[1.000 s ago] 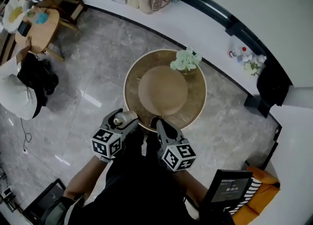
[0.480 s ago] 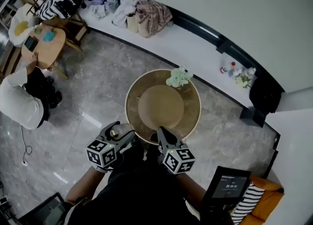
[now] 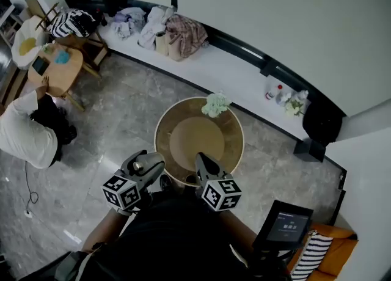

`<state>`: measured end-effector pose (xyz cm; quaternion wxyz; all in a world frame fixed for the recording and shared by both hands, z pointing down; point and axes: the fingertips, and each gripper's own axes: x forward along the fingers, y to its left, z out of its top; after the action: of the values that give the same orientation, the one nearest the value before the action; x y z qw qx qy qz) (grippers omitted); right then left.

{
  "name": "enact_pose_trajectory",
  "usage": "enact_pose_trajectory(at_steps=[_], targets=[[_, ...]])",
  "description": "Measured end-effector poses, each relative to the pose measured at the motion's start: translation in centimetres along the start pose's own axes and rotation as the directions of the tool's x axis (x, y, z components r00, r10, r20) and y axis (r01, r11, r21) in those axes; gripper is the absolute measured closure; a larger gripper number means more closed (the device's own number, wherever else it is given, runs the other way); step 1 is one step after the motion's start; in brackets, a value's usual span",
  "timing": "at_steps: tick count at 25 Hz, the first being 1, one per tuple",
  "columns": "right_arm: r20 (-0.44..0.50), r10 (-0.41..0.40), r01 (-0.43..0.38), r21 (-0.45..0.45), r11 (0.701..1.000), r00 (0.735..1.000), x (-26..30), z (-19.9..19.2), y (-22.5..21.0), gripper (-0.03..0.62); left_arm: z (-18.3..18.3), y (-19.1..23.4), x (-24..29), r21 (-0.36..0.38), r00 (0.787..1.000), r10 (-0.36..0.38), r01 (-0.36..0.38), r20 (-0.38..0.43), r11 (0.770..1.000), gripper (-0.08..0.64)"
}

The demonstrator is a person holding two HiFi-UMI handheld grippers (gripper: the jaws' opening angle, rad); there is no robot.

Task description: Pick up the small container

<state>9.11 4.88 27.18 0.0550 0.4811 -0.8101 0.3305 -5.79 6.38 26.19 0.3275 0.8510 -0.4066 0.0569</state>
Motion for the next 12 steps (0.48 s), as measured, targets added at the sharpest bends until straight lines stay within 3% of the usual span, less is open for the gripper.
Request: enact_pose_trajectory(at_steps=[8,12], targets=[[0.081,-0.03,0.032,-0.028,0.999,0.996,-2.6,3.2,1.0,0.594,3.9,-2.1,-1.3,0.078,0.996,-0.011,0.004,0.084,0.997,0.225],[0.098,-0.045,0.05,-0.049,0.998,0.994,-3.1,3.7,1.2,0.594,4.4,-2.1,-1.7,0.07,0.994,-0.013,0.005,0.111,0.998,0.225]])
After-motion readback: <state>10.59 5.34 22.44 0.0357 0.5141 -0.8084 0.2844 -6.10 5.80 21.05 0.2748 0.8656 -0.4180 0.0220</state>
